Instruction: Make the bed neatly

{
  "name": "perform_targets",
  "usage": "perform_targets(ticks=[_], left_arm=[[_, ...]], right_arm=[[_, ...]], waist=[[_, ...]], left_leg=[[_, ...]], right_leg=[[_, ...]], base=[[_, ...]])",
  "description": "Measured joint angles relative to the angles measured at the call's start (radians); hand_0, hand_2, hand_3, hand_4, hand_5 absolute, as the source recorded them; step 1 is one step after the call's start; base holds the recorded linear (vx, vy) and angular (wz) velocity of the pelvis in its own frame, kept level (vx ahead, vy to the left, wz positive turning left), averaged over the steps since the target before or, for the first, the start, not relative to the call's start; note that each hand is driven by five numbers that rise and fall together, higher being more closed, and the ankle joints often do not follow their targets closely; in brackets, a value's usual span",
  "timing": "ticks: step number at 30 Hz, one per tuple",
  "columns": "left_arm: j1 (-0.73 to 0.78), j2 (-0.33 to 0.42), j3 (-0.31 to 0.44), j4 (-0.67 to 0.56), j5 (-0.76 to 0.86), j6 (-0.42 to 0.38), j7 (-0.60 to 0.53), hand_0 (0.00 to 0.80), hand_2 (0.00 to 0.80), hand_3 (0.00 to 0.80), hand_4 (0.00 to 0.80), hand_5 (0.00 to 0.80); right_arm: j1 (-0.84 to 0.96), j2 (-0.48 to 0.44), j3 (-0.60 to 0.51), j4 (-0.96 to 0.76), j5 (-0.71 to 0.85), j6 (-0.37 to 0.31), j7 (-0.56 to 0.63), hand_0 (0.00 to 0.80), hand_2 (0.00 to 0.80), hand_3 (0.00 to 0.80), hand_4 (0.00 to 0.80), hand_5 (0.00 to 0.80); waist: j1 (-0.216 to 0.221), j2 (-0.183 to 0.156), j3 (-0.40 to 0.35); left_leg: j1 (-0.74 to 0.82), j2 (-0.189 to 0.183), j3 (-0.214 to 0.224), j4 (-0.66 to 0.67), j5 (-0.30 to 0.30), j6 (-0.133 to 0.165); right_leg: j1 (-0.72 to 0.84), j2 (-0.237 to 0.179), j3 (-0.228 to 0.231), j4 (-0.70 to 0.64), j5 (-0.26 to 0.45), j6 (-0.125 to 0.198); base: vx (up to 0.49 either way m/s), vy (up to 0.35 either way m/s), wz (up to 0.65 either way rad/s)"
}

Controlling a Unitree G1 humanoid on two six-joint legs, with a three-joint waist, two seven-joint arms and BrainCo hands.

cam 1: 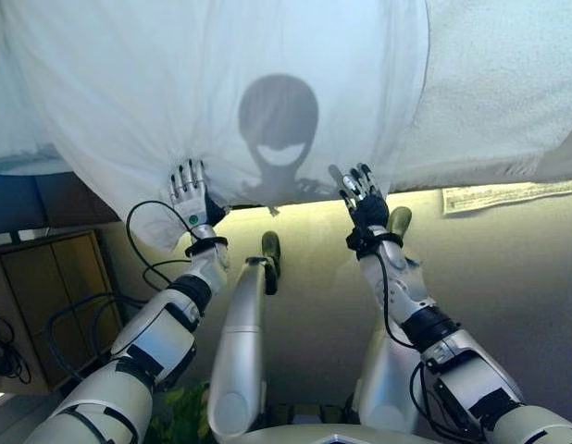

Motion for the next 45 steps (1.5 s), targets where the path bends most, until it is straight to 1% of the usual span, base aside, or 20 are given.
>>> perform_targets(ticks=[2,3,5,7,11,12,13,14,15,20,22,32,37,40,41,45], left_arm=[[-0.008,0.008,0.001,-0.003,-0.024,0.004,0.015,0.0,0.0,0.0,0.0,0.0],[-0.01,0.017,0.005,-0.01,-0.029,0.003,0.019,0.0,0.0,0.0,0.0,0.0],[-0.018,0.025,0.007,-0.013,-0.03,0.003,0.021,0.0,0.0,0.0,0.0,0.0],[-0.023,0.028,0.007,-0.012,-0.029,0.0,0.019,0.0,0.0,0.0,0.0,0.0],[-0.026,0.029,0.008,-0.007,-0.029,0.008,0.002,0.0,0.0,0.0,0.0,0.0],[-0.027,0.03,0.008,-0.006,-0.03,0.014,-0.001,0.05,0.05,0.05,0.05,0.05],[-0.027,0.03,0.007,-0.006,-0.033,0.018,-0.003,0.213,0.213,0.213,0.213,0.213],[-0.027,0.031,0.007,-0.006,-0.039,0.022,-0.008,0.496,0.496,0.496,0.496,0.496],[-0.027,0.034,0.007,-0.006,-0.039,0.027,-0.008,0.8,0.8,0.8,0.8,0.8],[-0.079,0.064,0.008,-0.001,-0.039,0.05,-0.01,0.8,0.8,0.8,0.8,0.8],[-0.092,0.072,0.008,0.0,-0.039,0.053,-0.01,0.8,0.8,0.8,0.8,0.8],[-0.103,0.073,0.008,0.004,-0.039,0.055,-0.012,0.8,0.8,0.8,0.8,0.8],[-0.069,0.07,0.009,0.009,-0.06,0.035,-0.026,0.8,0.8,0.8,0.8,0.8],[-0.031,0.066,0.009,0.008,-0.059,0.014,-0.036,0.8,0.8,0.8,0.8,0.8],[-0.012,0.06,0.009,0.009,-0.059,0.013,-0.041,0.8,0.8,0.8,0.8,0.8],[0.037,0.041,0.011,0.015,-0.057,0.01,-0.076,0.8,0.8,0.8,0.8,0.8]], right_arm=[[-0.007,-0.008,-0.001,0.005,0.0,0.0,0.005,0.0,0.0,0.0,0.0,0.0],[-0.01,-0.01,-0.001,0.005,0.0,0.0,0.006,0.0,0.0,0.0,0.0,0.0],[-0.007,-0.012,-0.001,0.005,0.001,0.0,0.007,0.0,0.0,0.0,0.0,0.0],[-0.007,-0.019,-0.002,0.005,0.001,0.001,0.006,0.0,0.0,0.0,0.0,0.0],[-0.015,-0.041,-0.002,0.004,0.001,0.001,0.011,0.0,0.0,0.0,0.0,0.0],[-0.016,-0.043,-0.005,0.005,0.001,0.001,0.015,0.0,0.0,0.0,0.0,0.0],[-0.018,-0.043,-0.005,0.005,0.001,0.001,0.021,0.0,0.0,0.0,0.0,0.0],[-0.018,-0.041,-0.005,0.005,0.001,0.001,0.029,0.0,0.0,0.0,0.0,0.0],[-0.025,-0.039,-0.004,0.005,0.001,0.001,0.033,0.0,0.0,0.0,0.0,0.0],[-0.032,-0.045,-0.006,0.004,0.001,0.001,0.042,0.0,0.0,0.0,0.0,0.0],[-0.036,-0.046,-0.006,0.005,0.002,0.001,0.047,0.0,0.0,0.0,0.0,0.0],[-0.039,-0.052,-0.01,0.004,0.002,0.013,0.064,0.0,0.0,0.0,0.0,0.0],[-0.014,-0.055,-0.01,-0.01,0.01,0.029,0.068,0.0,0.0,0.0,0.0,0.0],[0.018,-0.053,-0.014,-0.035,0.01,0.03,0.073,0.0,0.0,0.0,0.0,0.0],[0.037,-0.052,-0.012,-0.041,0.009,0.03,0.075,0.0,0.0,0.0,0.0,0.0],[0.09,-0.052,-0.013,-0.05,0.008,0.03,0.074,0.0,0.0,0.0,0.0,0.0]], waist=[[-0.003,0.0,0.0],[-0.003,0.0,0.0],[-0.005,0.0,0.0],[-0.004,-0.001,0.001],[-0.008,-0.001,0.001],[-0.01,-0.001,0.001],[-0.013,-0.001,0.001],[-0.017,-0.001,0.001],[-0.025,-0.001,0.001],[-0.031,-0.001,0.001],[-0.031,-0.001,0.001],[-0.033,-0.001,0.001],[-0.04,0.0,0.001],[-0.049,0.001,0.001],[-0.049,0.002,0.001],[-0.047,0.013,-0.001]], left_leg=[[-0.027,0.007,0.011,0.014,-0.001,0.006],[-0.042,0.016,0.019,0.019,0.0,0.01],[-0.064,0.018,0.02,0.036,-0.004,0.01],[-0.073,0.019,0.018,0.046,-0.006,0.006],[-0.073,0.024,0.023,0.044,-0.008,0.007],[-0.073,0.023,0.024,0.045,-0.008,0.008],[-0.074,0.023,0.024,0.045,-0.009,0.008],[-0.075,0.023,0.023,0.045,-0.009,0.009],[-0.076,0.022,0.023,0.045,-0.009,0.009],[-0.085,0.024,0.024,0.044,-0.01,0.009],[-0.089,0.024,0.027,0.043,-0.011,0.008],[-0.067,0.026,0.053,0.03,-0.014,0.011],[0.003,0.021,0.064,-0.015,-0.011,0.011],[0.067,0.009,0.064,-0.059,-0.001,0.005],[0.105,0.006,0.065,-0.081,0.004,-0.001],[0.221,-0.008,0.06,-0.158,0.023,-0.009]], right_leg=[[-0.027,0.004,0.007,-0.009,0.006,0.01],[-0.042,0.005,0.007,-0.007,0.01,0.017],[-0.064,0.008,0.013,0.007,0.013,0.016],[-0.075,0.014,0.019,0.012,0.022,0.003],[-0.075,0.018,0.022,0.002,0.023,0.004],[-0.075,0.018,0.022,0.001,0.023,0.004],[-0.075,0.018,0.023,0.001,0.023,0.005],[-0.075,0.018,0.023,0.001,0.023,0.004],[-0.075,0.018,0.023,0.001,0.023,0.004],[-0.086,0.02,0.024,0.001,0.023,0.004],[-0.093,0.02,0.026,0.002,0.027,-0.001],[-0.089,0.018,0.044,0.008,0.027,-0.002],[-0.042,0.012,0.049,-0.002,0.022,0.0],[0.006,0.002,0.047,-0.004,0.006,0.0],[0.036,-0.002,0.045,-0.009,0.0,0.0],[0.137,-0.019,0.024,-0.029,-0.019,0.001]], base=[[-0.014,-0.005,-0.16],[-0.015,-0.006,-0.21],[-0.009,-0.001,-0.05],[0.0,0.0,0.0],[-0.02,0.011,-0.05],[0.0,0.0,0.0],[0.0,0.0,0.0],[-0.024,0.01,0.03],[0.0,0.0,0.0],[0.0,0.0,0.0],[-0.015,0.043,-0.01],[-0.002,0.031,-0.01],[0.016,-0.008,-0.02],[0.055,-0.032,0.07],[0.067,-0.03,0.03],[0.085,-0.009,0.07]])
